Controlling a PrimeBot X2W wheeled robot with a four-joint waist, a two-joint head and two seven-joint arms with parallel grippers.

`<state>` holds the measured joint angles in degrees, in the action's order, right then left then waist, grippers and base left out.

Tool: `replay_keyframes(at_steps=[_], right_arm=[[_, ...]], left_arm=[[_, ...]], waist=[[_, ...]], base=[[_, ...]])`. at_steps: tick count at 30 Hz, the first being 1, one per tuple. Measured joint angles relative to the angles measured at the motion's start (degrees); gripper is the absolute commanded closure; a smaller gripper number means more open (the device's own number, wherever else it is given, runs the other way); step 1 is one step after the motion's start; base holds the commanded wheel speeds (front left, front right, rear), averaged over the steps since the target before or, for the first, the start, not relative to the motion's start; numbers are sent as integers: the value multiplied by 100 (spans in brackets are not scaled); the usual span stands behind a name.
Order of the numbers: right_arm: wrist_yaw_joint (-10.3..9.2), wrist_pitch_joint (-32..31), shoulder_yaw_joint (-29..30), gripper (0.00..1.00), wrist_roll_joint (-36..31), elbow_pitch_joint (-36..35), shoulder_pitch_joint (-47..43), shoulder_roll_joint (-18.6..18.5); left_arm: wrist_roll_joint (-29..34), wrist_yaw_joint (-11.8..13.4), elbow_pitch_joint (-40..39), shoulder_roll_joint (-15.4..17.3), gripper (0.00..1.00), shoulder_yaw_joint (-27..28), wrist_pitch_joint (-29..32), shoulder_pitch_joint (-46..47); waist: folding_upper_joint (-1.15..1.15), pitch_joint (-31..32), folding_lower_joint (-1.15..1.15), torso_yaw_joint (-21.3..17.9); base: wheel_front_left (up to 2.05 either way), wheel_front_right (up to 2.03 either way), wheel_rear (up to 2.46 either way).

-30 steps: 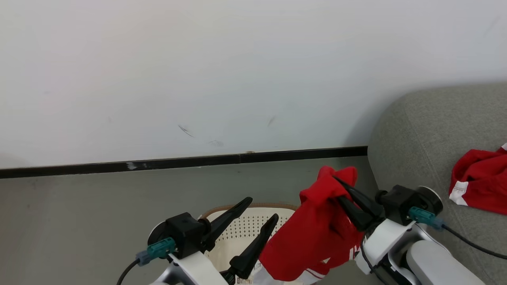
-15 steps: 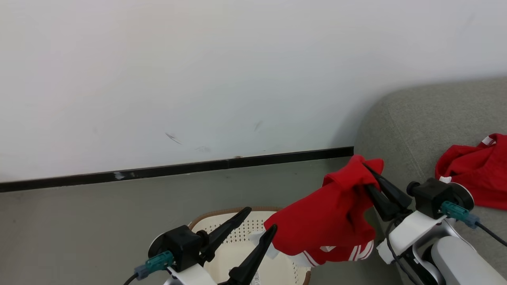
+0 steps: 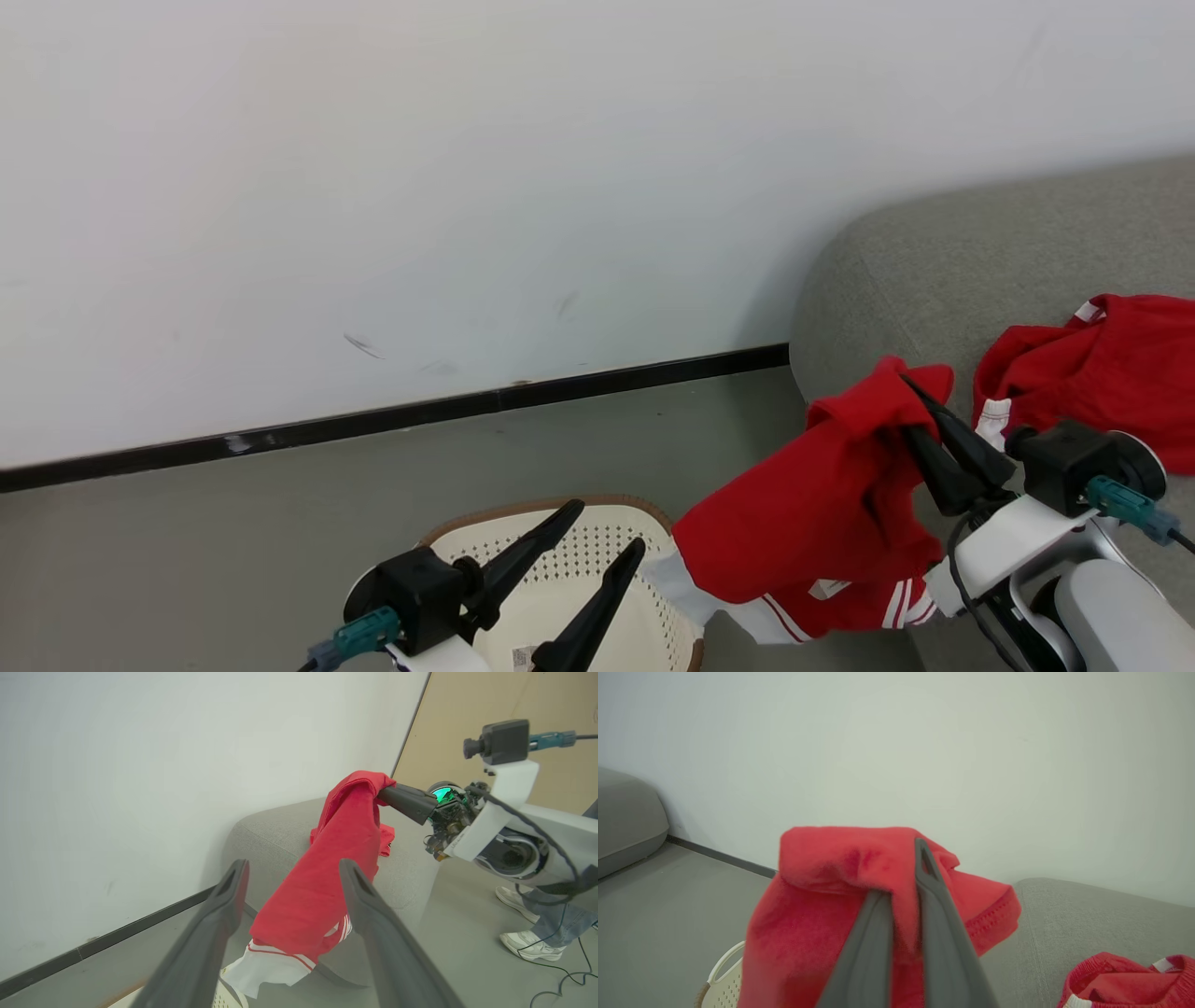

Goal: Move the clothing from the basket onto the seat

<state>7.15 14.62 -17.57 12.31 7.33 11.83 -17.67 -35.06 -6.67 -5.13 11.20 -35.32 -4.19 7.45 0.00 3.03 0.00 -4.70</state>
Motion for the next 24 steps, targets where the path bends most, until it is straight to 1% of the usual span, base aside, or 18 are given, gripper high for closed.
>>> replay_keyframes(at_steps=[24], right_arm=[[0,-2,505,100,-116,-224,-124,-127]], left_arm=[[-52,-3,56,9,0,26,-202,-116]], waist=[[0,73,0,-630]], base=[[0,0,0]])
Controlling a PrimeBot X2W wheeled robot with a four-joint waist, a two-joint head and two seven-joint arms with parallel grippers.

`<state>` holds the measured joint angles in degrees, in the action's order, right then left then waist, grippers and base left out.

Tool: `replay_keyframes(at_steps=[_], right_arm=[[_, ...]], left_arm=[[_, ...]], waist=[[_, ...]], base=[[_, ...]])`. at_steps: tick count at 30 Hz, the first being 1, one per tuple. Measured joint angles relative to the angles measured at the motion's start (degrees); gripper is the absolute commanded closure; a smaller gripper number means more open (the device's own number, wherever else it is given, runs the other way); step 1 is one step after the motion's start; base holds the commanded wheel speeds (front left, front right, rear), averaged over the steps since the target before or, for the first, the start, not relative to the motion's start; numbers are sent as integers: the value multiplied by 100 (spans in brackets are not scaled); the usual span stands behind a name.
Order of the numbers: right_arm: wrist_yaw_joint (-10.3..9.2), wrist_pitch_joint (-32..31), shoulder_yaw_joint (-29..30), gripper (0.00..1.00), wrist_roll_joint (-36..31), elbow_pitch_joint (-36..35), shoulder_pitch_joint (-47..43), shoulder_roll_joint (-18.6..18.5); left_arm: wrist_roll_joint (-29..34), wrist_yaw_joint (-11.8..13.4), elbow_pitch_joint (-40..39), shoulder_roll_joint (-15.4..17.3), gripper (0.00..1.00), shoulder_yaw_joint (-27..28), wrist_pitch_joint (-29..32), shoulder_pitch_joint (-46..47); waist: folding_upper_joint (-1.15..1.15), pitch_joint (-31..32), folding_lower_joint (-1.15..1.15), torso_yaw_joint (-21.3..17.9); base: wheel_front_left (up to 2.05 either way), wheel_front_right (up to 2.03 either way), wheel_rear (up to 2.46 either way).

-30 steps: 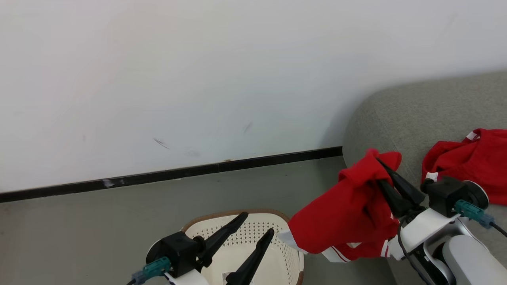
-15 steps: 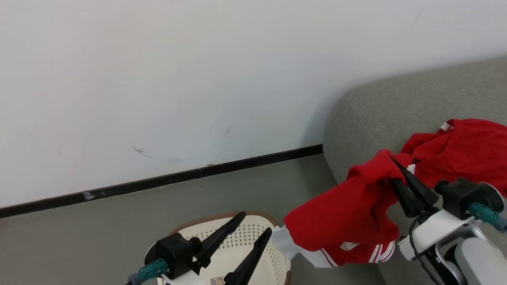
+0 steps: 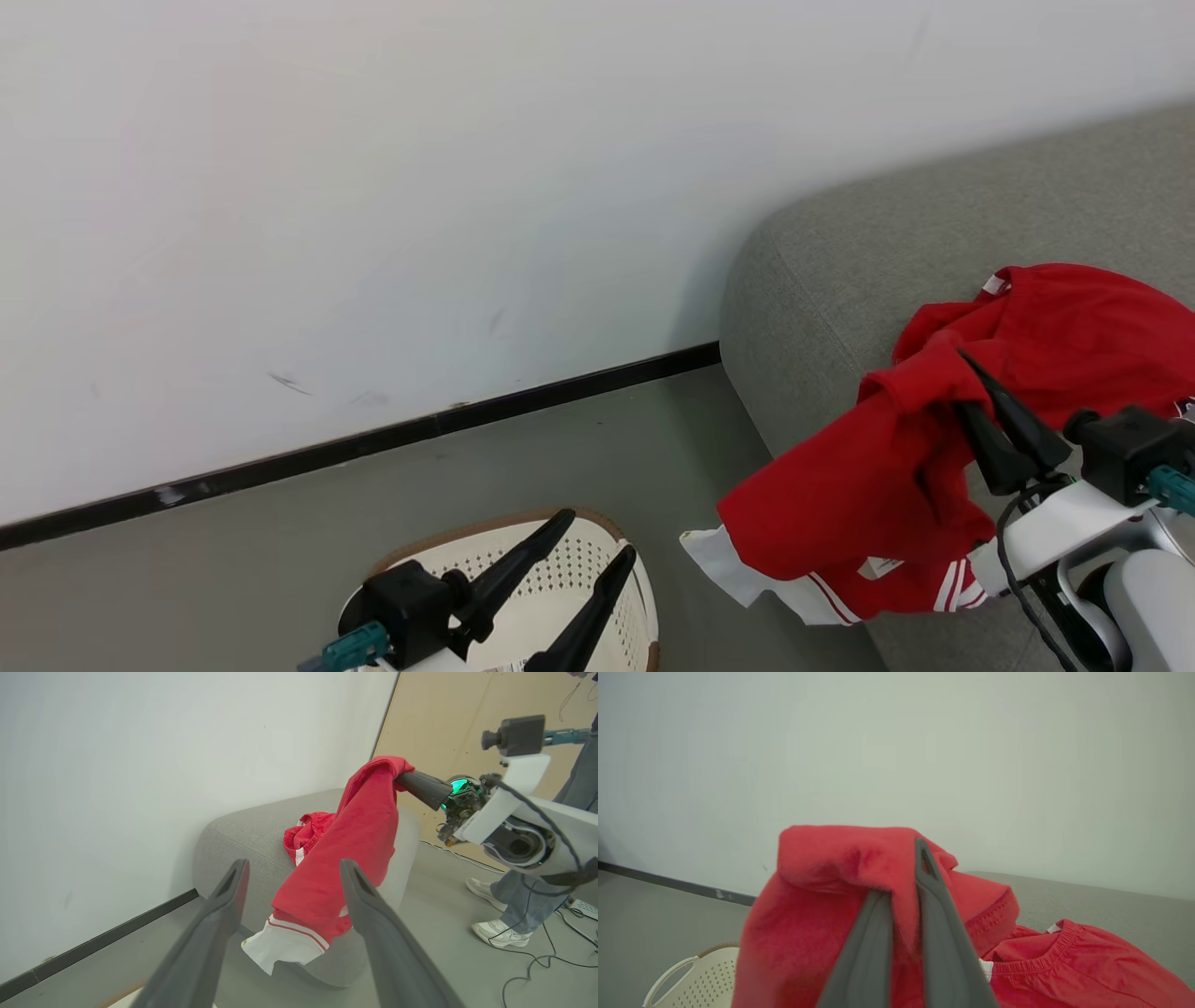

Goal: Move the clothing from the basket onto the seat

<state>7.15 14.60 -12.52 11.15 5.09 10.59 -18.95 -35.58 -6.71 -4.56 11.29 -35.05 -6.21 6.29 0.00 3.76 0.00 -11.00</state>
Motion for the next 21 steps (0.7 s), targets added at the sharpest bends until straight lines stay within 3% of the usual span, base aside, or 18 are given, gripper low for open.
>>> replay_keyframes(at_steps=[21], right_arm=[[0,-271,334,100,352,-23,-5,-101]], left_arm=[[-33,0,-62,-3,0,-3,-70,-175]], waist=[[0,-1,0,-426]], base=[[0,0,0]])
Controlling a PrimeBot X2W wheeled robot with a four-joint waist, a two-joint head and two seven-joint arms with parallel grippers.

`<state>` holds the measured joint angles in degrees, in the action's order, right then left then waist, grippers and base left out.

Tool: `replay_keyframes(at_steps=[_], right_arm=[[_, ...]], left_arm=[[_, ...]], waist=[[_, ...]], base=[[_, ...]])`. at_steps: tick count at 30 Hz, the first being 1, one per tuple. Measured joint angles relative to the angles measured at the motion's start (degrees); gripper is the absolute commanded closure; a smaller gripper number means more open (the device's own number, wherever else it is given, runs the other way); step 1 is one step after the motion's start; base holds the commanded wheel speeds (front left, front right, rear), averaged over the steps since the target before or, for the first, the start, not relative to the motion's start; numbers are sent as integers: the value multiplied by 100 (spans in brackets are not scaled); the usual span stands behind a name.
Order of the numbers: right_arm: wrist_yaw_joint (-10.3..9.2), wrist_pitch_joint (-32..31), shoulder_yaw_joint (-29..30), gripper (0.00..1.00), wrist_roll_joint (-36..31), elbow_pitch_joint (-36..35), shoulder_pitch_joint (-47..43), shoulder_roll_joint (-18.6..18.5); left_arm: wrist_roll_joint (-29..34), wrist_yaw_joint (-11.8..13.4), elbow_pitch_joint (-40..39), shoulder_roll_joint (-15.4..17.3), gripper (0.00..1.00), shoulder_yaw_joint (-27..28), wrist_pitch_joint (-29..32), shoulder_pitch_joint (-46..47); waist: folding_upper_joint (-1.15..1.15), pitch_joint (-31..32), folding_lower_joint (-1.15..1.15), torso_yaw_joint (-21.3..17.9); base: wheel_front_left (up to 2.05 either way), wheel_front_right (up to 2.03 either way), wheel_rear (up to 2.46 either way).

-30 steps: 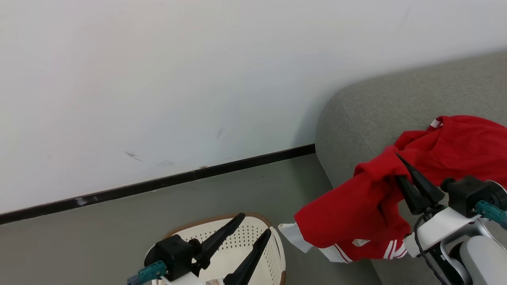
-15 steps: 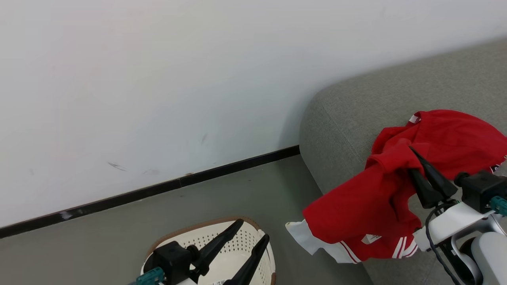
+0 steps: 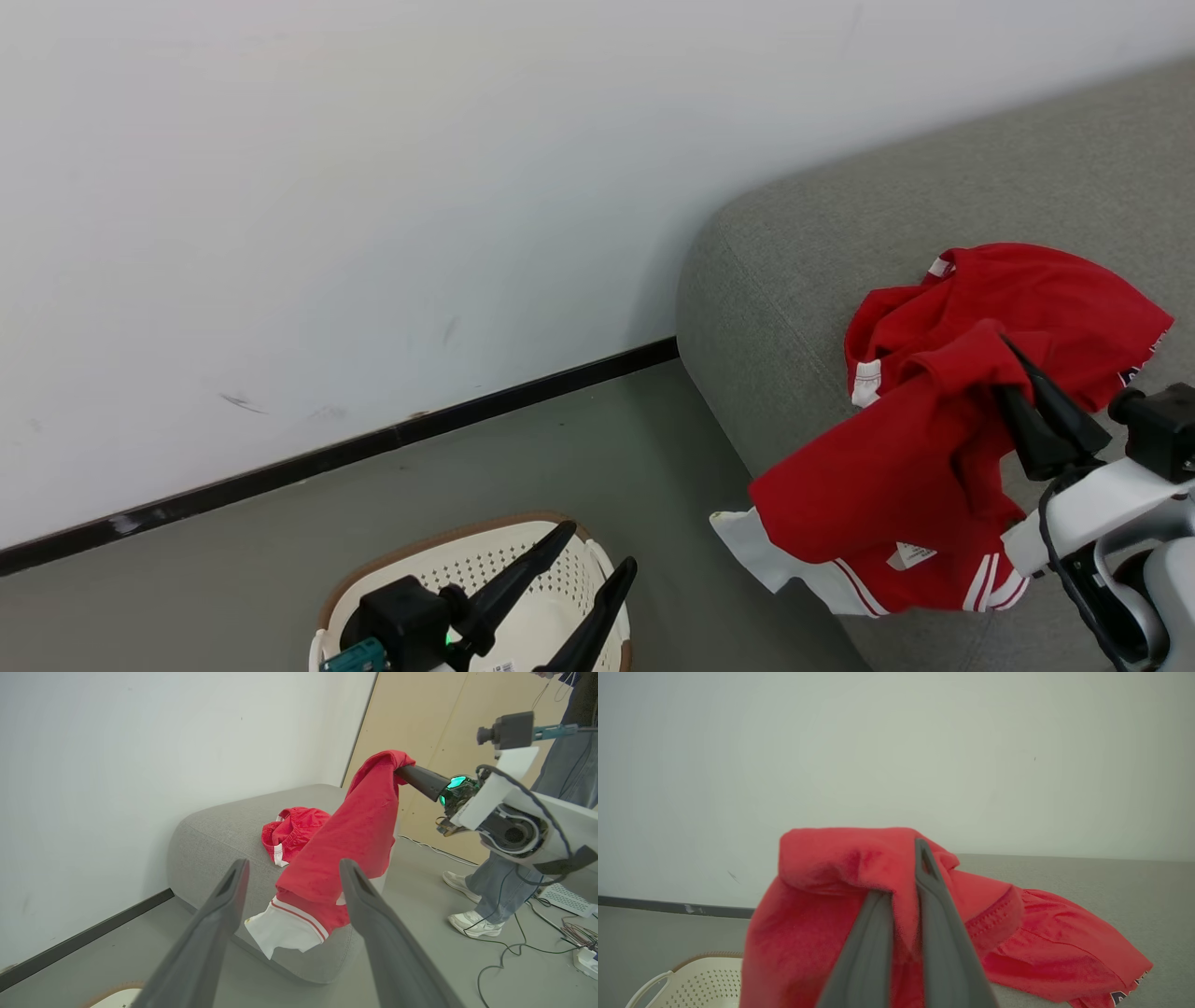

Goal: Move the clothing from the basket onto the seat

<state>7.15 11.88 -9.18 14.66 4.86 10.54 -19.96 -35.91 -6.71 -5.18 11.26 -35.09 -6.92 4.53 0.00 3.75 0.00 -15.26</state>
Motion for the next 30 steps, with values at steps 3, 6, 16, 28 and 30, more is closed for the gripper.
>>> replay_keyframes(at_steps=[3,6,16,28,30], right_arm=[[0,-67,40,100,8,44,42,-59],[0,-188,130,100,172,110,174,-87],[0,-622,408,100,734,503,855,-187],[0,-1104,1044,100,1149,1278,1595,-364],[0,-1194,1122,100,1151,1438,1711,-375]], left_arm=[[0,0,-12,-1,0,-5,-23,0],[0,0,-52,-22,0,-24,-24,0],[11,0,-79,-63,0,-134,-23,1],[67,0,-208,-100,0,-188,-49,6],[67,1,-218,-104,0,-200,-49,6]], waist=[[0,-19,0,-17],[0,-43,0,1],[0,-102,0,111],[0,-180,0,334],[0,-205,0,372]], base=[[0,0,0],[0,0,0],[0,0,0],[0,0,0],[0,0,0]])
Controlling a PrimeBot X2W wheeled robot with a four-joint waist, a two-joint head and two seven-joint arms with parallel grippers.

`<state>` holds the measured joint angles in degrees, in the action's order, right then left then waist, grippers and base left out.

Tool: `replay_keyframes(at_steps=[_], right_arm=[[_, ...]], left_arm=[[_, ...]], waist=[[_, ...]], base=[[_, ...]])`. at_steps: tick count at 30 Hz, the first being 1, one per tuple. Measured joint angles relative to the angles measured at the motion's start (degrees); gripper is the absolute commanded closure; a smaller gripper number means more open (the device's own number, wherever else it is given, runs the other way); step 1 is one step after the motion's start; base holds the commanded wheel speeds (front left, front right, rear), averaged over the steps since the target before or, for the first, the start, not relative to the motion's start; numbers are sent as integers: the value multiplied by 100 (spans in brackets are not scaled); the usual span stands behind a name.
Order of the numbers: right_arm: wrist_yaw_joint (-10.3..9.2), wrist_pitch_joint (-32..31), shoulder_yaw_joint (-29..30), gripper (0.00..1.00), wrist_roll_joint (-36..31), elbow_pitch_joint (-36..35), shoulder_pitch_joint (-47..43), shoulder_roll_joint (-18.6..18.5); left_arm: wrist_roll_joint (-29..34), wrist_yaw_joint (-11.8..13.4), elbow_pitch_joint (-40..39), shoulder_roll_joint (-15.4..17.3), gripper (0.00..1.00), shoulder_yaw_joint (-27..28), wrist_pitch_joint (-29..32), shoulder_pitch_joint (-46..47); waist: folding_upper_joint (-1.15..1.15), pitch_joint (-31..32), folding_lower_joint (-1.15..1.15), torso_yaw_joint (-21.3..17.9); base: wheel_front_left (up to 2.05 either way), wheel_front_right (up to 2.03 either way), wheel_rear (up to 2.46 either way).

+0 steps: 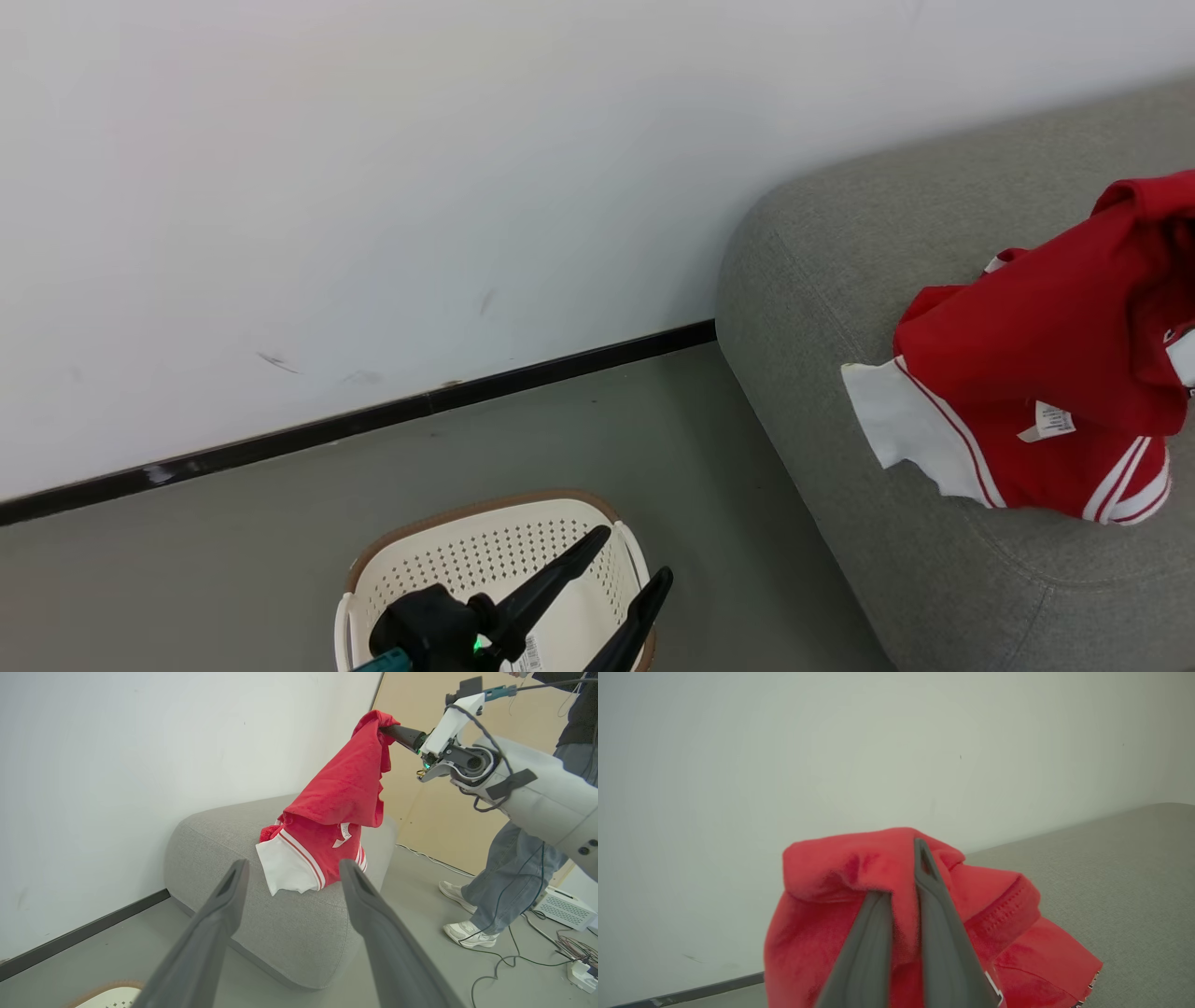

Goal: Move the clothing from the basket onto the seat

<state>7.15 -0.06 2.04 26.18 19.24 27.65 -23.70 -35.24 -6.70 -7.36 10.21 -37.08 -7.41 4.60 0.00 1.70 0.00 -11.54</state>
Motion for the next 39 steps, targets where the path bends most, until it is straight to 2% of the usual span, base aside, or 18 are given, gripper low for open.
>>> replay_keyframes(at_steps=[24,32,39], right_arm=[[-1,-712,1528,100,-66,1783,1957,-177],[-1,-802,1894,100,-275,2042,2572,-250],[-1,-806,2429,100,-480,2408,2883,-490]], left_arm=[[71,9,-185,38,0,-71,138,187],[158,27,-275,92,0,-57,189,217],[169,49,-338,114,0,-44,269,273]], waist=[[0,-492,0,401],[0,-728,0,540],[0,-942,0,652]], base=[[0,0,0],[0,0,0],[0,0,0]])
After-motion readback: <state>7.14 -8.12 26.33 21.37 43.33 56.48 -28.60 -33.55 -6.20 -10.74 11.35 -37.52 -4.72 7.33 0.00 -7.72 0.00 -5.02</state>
